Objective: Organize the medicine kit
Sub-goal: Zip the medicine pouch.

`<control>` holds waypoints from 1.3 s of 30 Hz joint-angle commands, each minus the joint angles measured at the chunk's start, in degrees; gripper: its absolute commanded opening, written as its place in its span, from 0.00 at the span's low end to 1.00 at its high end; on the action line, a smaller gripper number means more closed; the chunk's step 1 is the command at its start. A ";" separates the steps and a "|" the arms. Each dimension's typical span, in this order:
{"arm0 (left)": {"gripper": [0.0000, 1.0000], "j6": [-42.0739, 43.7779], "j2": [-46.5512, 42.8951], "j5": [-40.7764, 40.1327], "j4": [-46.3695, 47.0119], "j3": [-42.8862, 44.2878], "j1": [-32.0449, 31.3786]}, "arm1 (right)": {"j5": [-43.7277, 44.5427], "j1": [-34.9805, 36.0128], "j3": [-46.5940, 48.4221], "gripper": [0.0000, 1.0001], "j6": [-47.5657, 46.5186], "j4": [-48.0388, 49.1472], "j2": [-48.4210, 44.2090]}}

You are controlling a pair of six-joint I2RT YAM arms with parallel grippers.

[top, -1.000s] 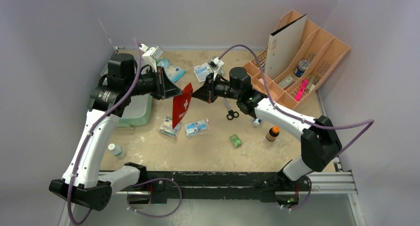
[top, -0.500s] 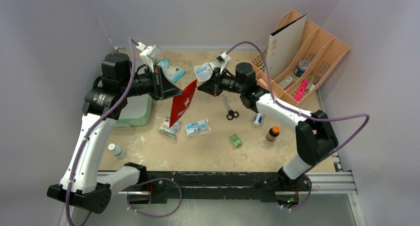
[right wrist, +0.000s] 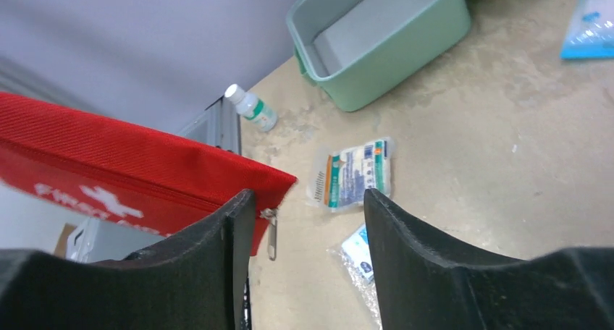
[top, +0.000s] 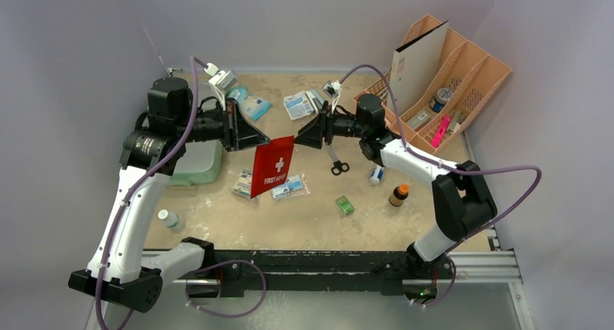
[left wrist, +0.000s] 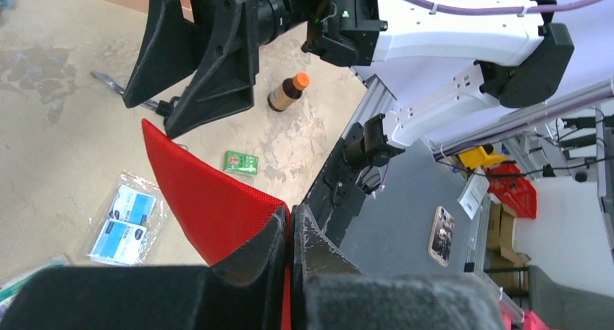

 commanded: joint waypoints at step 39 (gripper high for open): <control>0.00 8.92 -2.22 -18.90 -3.97 2.15 0.02 | -24.74 1.75 5.15 0.00 37.58 48.10 8.39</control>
